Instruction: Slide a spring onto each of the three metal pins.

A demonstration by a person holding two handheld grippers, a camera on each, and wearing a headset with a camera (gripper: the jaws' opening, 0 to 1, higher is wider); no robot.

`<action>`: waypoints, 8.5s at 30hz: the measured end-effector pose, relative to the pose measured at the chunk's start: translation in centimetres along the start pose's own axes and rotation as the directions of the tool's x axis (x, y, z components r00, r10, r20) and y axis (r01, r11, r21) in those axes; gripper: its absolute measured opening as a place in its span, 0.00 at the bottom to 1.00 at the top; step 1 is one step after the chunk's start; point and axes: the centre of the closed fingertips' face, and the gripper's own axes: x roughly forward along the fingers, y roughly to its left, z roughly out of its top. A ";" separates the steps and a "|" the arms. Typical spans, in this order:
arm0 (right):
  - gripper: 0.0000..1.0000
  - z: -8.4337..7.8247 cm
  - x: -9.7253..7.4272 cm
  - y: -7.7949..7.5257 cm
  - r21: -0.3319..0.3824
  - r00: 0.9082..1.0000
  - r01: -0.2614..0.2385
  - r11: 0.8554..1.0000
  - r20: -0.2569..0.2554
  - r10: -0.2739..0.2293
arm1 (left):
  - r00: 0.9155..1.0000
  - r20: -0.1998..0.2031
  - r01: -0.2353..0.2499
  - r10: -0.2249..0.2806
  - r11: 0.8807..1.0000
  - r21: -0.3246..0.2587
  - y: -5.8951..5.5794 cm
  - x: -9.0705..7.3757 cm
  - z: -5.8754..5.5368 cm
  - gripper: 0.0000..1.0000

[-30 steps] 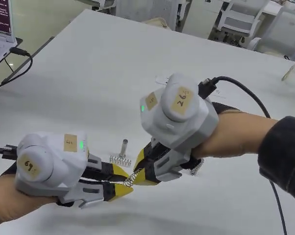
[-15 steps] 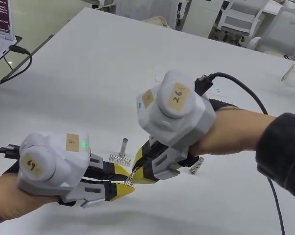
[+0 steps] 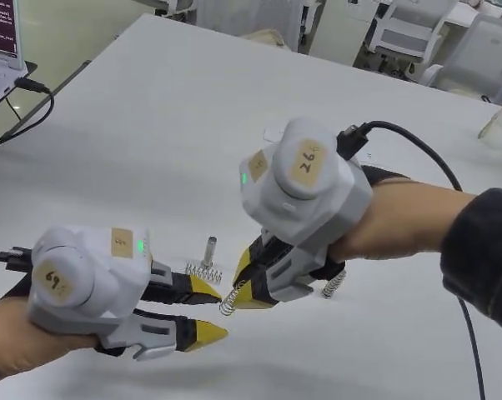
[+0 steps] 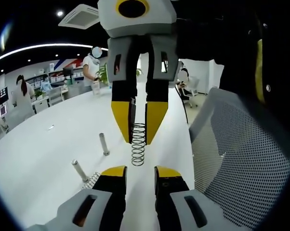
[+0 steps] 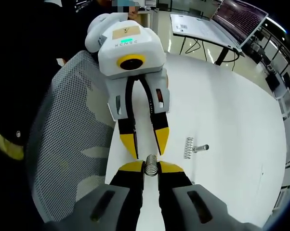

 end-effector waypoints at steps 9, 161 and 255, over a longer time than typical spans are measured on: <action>0.08 -1.4 -1.5 -1.2 0.021 0.999 0.033 0.999 -0.018 -0.033 | 0.999 0.024 -0.032 0.033 0.998 -0.047 0.5 -1.2 -0.2 0.23; 0.15 -2.9 3.7 -9.1 0.083 0.994 0.104 0.991 -0.033 -0.101 | 0.973 -0.013 -0.230 0.230 0.963 -0.144 3.0 -5.2 -3.8 0.61; 0.08 0.7 6.0 -1.5 -0.040 0.994 -0.074 0.996 -0.088 0.070 | 0.986 -0.017 -0.165 0.164 0.985 -0.052 2.7 -4.0 -3.5 0.21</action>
